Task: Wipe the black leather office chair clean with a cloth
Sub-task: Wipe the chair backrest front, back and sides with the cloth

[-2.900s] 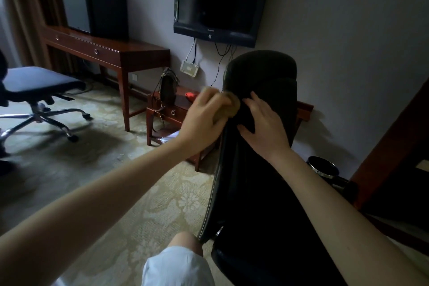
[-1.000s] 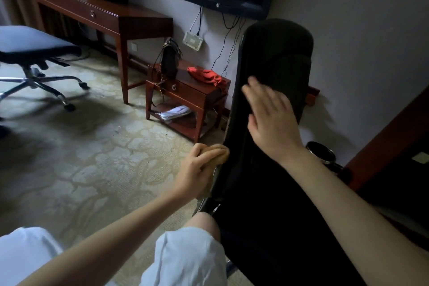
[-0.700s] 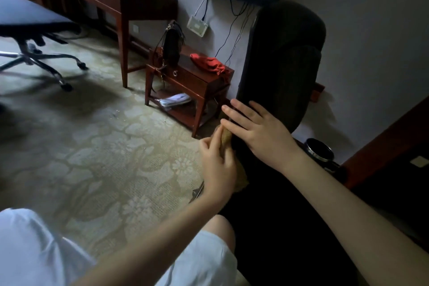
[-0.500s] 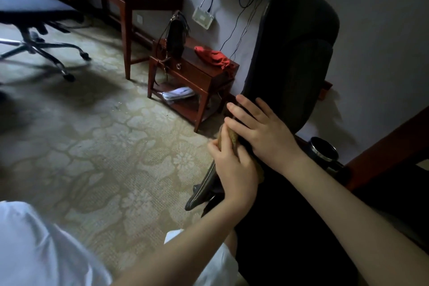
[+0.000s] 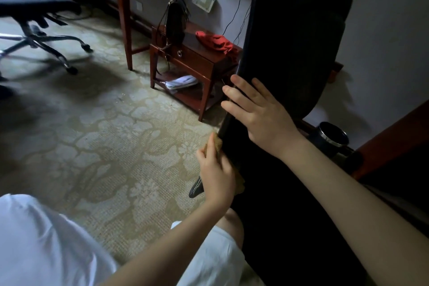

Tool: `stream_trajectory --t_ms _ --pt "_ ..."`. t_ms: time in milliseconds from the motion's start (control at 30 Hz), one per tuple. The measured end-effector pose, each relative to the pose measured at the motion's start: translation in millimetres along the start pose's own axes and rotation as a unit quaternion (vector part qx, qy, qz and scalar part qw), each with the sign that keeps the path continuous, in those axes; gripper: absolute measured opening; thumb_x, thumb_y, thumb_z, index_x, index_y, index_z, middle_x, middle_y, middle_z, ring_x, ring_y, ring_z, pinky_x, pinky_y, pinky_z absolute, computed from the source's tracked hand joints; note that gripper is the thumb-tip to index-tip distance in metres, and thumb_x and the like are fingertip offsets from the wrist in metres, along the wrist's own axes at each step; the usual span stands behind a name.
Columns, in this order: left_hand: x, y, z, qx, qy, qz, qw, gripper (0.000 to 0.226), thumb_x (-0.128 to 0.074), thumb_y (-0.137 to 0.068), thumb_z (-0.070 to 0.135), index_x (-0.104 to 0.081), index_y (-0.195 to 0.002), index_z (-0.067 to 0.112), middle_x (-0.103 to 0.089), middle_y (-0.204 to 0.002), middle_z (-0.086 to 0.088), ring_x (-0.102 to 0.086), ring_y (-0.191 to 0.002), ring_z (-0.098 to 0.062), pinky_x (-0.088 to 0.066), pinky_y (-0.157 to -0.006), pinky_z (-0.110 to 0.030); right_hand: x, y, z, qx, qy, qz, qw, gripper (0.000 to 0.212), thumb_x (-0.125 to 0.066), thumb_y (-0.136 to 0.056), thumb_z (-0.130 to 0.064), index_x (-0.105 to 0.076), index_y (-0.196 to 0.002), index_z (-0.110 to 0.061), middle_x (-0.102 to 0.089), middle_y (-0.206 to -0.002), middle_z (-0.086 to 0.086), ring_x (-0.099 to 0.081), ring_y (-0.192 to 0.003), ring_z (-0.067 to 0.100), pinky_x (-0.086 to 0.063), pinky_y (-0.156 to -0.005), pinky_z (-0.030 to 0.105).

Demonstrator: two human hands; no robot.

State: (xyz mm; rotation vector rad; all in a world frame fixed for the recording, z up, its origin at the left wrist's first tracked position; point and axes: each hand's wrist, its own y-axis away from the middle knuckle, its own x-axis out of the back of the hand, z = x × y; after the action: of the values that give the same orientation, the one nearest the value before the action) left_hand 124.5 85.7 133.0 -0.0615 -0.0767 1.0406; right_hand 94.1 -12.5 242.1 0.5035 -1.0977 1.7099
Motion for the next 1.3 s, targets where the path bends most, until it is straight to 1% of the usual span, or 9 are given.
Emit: stream_trajectory --t_ms 167,267,467,667,767,933,1100,1233,1300 --pt "3.0 -6.4 -0.5 0.074 0.003 -0.026 0.997 0.040 -0.038 -0.088 0.011 -0.055 -0.124 0.012 -0.049 -0.102 -0.014 -0.049 -0.088 0.003 -0.035 -0.084 -0.019 -1.3 -0.7 0.1 -0.009 -0.017 0.000 1.000 0.043 -0.034 -0.074 0.004 -0.065 -0.104 -0.004 -0.056 -0.131 0.012 -0.027 -0.134 0.025 -0.008 -0.115 0.033" --pt "-0.4 -10.7 17.8 0.030 0.018 -0.011 0.999 0.033 -0.033 -0.075 0.017 -0.055 -0.094 0.004 -0.053 -0.081 -0.013 -0.050 -0.089 -0.036 -0.042 -0.082 -0.043 -0.6 -0.2 -1.1 -0.014 -0.022 0.000 1.000 0.044 -0.034 -0.072 0.004 -0.066 -0.101 -0.004 -0.057 -0.129 0.012 -0.027 -0.133 0.025 -0.008 -0.115 0.032" --pt "-4.4 -13.3 43.8 -0.016 0.043 -0.012 0.999 0.042 -0.040 -0.091 0.002 -0.052 -0.129 0.014 -0.051 -0.105 -0.012 -0.041 -0.081 0.015 -0.029 -0.072 0.004 -0.2 -1.3 -3.2 -0.020 -0.032 0.001 0.999 0.042 -0.032 -0.076 0.002 -0.066 -0.100 -0.003 -0.058 -0.128 0.013 -0.027 -0.132 0.025 -0.009 -0.115 0.033" --pt "-6.5 5.7 -5.3 0.090 0.018 0.010 0.996 0.052 -0.042 -0.091 -0.002 -0.039 -0.141 0.016 -0.037 -0.111 -0.007 -0.043 -0.080 0.004 -0.026 -0.080 0.002 -2.5 0.9 -8.2 -0.023 -0.015 0.018 0.999 0.047 -0.029 -0.074 0.002 -0.067 -0.102 -0.003 -0.057 -0.127 0.015 -0.026 -0.133 0.029 -0.013 -0.113 0.039" --pt "-0.4 5.0 -46.0 0.177 -0.020 -0.011 0.984 0.034 -0.039 -0.086 -0.005 -0.061 -0.106 0.012 -0.047 -0.093 -0.013 -0.049 -0.075 -0.019 -0.042 -0.083 -0.029 -2.9 2.6 -11.9 -0.013 0.018 0.012 1.000 0.041 -0.038 -0.074 0.003 -0.068 -0.100 -0.005 -0.057 -0.128 0.013 -0.026 -0.133 0.030 -0.017 -0.112 0.043" --pt "2.2 -1.9 -64.8 0.243 -0.004 -0.015 0.970 0.030 -0.034 -0.078 -0.006 -0.042 -0.062 0.017 -0.046 -0.061 -0.002 -0.041 -0.064 -0.022 -0.033 -0.057 -0.031 -7.5 19.0 -24.6 0.034 0.071 -0.036 0.996 0.048 -0.054 -0.066 -0.002 -0.067 -0.111 -0.007 -0.055 -0.133 0.013 -0.026 -0.133 0.028 -0.013 -0.110 0.046" --pt "-7.9 2.9 -34.7 0.139 0.037 0.002 0.990 0.036 -0.033 -0.076 0.019 -0.058 -0.100 0.009 -0.057 -0.094 -0.022 -0.053 -0.083 -0.028 -0.047 -0.085 -0.044 -17.3 26.3 -32.1 0.032 0.083 -0.048 0.995 0.040 -0.047 -0.077 -0.009 -0.067 -0.112 -0.011 -0.051 -0.137 0.011 -0.025 -0.134 0.028 -0.005 -0.113 0.045" --pt "-10.3 3.0 3.3 0.041 0.062 -0.006 0.997 0.052 -0.036 -0.088 0.012 -0.041 -0.140 0.012 -0.045 -0.114 0.003 -0.038 -0.090 0.028 -0.025 -0.082 0.007 -27.4 28.3 -33.8 0.035 0.119 -0.034 0.992 0.038 -0.039 -0.085 -0.017 -0.068 -0.110 -0.015 -0.052 -0.137 0.007 -0.028 -0.133 0.026 -0.004 -0.113 0.044" --pt "-10.1 4.1 2.3 0.043 0.072 0.005 0.996 0.053 -0.038 -0.090 0.010 -0.038 -0.142 0.015 -0.042 -0.112 0.003 -0.038 -0.089 0.029 -0.024 -0.078 0.009 -29.7 28.6 -33.8 0.036 0.118 -0.019 0.992 0.038 -0.038 -0.086 -0.015 -0.068 -0.109 -0.015 -0.054 -0.135 0.007 -0.029 -0.132 0.025 -0.005 -0.113 0.044"
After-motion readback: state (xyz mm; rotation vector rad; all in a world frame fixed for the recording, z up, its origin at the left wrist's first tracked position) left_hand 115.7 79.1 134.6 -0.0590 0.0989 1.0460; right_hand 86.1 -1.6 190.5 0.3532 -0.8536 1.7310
